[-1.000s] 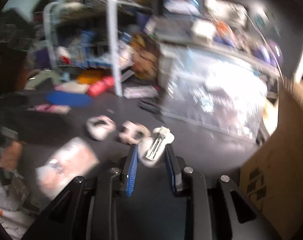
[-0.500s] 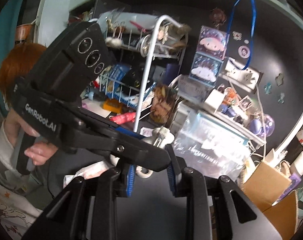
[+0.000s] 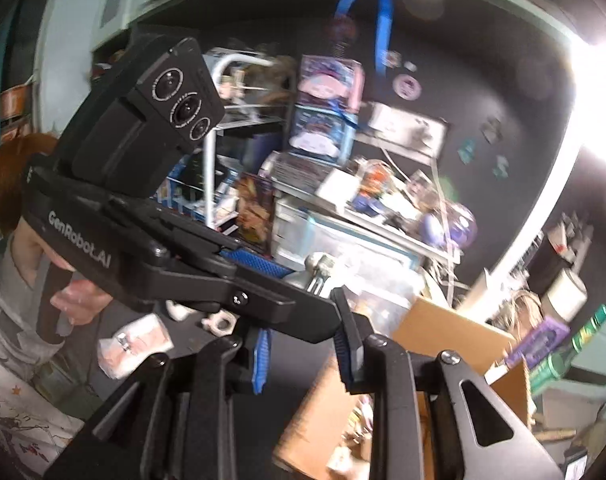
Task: Organize objects
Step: 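Lower the hair clip into the cardboard box and open the left gripper, then move the right gripper over the white tape roll on the table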
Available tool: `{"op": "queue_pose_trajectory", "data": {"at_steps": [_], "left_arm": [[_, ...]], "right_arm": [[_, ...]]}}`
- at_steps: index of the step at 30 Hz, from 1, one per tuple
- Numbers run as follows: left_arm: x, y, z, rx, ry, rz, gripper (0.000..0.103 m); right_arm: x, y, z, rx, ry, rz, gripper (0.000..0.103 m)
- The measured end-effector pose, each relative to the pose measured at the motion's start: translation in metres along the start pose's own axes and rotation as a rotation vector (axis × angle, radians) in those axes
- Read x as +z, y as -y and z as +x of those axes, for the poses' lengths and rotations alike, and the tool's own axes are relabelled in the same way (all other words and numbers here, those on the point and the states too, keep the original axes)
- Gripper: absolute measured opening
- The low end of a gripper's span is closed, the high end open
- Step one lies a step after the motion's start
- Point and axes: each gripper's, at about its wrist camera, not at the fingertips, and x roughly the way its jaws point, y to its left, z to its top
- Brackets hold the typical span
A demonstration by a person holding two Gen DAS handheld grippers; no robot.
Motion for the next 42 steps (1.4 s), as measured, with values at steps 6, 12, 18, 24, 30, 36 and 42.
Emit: {"op": "queue_pose_trajectory", "data": {"at_steps": [6,12,18,24,30,36,42], "left_arm": [[0.017,0.008,0.057,0.011,-0.114,0.009,0.033],[0.025,0.022,0.095,0.078,-0.205,0.053,0.033],[0.03,0.027,0.112,0.136,-0.241,0.08,0.033],[0.03,0.031,0.111,0.194,-0.215,0.111,0.082],[0.03,0.038,0.101,0.209,-0.189,0.141,0.088],[0.027,0.046,0.069,0.216,-0.118,0.168,0.088],[0.019,0.048,0.005,0.258,-0.006,0.19,0.089]], "right_arm": [[-0.024,0.051,-0.001,-0.014,-0.073,0.115,0.024],[-0.044,0.088,0.004,-0.022,-0.155,0.193,0.025],[-0.05,0.102,0.008,-0.03,-0.207,0.214,0.026],[-0.051,0.102,0.011,-0.048,-0.226,0.199,0.045],[-0.048,0.096,0.006,-0.059,-0.208,0.186,0.052],[-0.039,0.079,-0.004,-0.043,-0.155,0.161,0.052],[-0.019,0.033,-0.023,0.051,-0.013,0.094,0.052]]}}
